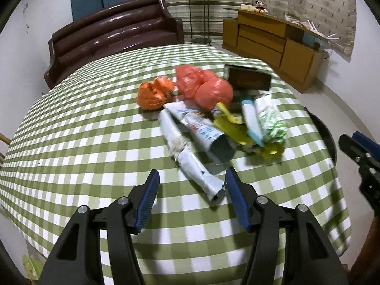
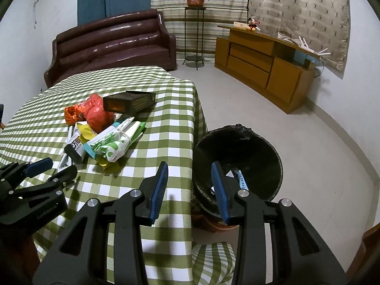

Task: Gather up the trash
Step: 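Grasp the rolled white paper tube with the left tool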

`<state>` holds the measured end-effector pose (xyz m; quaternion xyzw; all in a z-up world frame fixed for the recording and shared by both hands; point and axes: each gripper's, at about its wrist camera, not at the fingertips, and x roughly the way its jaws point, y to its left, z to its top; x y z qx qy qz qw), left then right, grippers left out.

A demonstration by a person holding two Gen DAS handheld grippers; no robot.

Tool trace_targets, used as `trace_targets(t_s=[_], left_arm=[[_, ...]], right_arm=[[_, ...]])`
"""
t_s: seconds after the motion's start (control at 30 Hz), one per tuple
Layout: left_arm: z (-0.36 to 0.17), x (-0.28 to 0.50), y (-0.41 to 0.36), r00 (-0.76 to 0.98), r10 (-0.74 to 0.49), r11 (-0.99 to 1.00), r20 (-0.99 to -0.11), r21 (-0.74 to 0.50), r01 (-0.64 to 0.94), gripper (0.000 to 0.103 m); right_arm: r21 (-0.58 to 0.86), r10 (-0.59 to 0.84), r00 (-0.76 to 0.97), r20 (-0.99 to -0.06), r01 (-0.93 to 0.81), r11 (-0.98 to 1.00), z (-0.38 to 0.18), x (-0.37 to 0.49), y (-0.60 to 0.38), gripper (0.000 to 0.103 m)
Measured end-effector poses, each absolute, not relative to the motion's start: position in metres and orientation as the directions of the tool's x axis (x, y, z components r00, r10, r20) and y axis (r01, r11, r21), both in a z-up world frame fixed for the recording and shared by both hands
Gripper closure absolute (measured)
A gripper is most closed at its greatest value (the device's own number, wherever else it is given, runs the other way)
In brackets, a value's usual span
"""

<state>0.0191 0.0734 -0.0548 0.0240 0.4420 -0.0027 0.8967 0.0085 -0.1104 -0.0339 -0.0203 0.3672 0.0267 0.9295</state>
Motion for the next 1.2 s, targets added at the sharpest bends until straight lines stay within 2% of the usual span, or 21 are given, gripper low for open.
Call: trace_targets(t_s=[0.2, 0.63, 0.73, 0.87, 0.9, 0.93, 0.97, 1.2], left_arm=[[-0.057, 0.018, 0.096, 0.601, 0.051, 0.998, -0.798, 0.054, -0.014, 0.043], [-0.055, 0.038, 0.11, 0.615, 0.03, 1.0, -0.788, 0.029, -0.012, 0.044], [-0.054, 0.04, 0.114, 0.607, 0.005, 1.0, -0.794, 0.006, 0.0, 0.054], [-0.052, 0.044, 0.117, 0.615, -0.006, 0.999, -0.789, 0.024, 0.04, 0.079], [-0.051, 0.045, 0.118, 0.617, -0.007, 0.999, -0.787, 0.027, 0.045, 0.082], [-0.051, 0.046, 0.119, 0.617, -0.012, 0.998, -0.787, 0.025, 0.05, 0.082], [-0.051, 0.046, 0.12, 0.617, -0.02, 0.998, -0.786, 0.018, 0.056, 0.082], [-0.05, 0.048, 0.14, 0.621, -0.015, 0.999, -0.784, 0.007, 0.034, 0.083]], right_arm=[[-0.009, 0.042, 0.725, -0.688, -0.066, 0.998, -0.036, 0.009, -0.112, 0.066], [0.001, 0.06, 0.716, -0.695, -0.082, 0.997, -0.039, 0.016, -0.099, 0.066], [0.01, 0.072, 0.714, -0.697, -0.09, 0.996, -0.039, 0.02, -0.093, 0.066], [0.026, 0.091, 0.714, -0.694, -0.101, 0.995, -0.038, 0.025, -0.083, 0.065], [0.031, 0.096, 0.716, -0.691, -0.103, 0.994, -0.037, 0.026, -0.08, 0.063], [0.035, 0.099, 0.719, -0.688, -0.103, 0.994, -0.036, 0.027, -0.079, 0.055], [0.043, 0.106, 0.724, -0.682, -0.105, 0.994, -0.034, 0.029, -0.075, 0.053], [0.078, 0.147, 0.717, -0.682, -0.128, 0.989, -0.03, 0.042, -0.053, 0.052]])
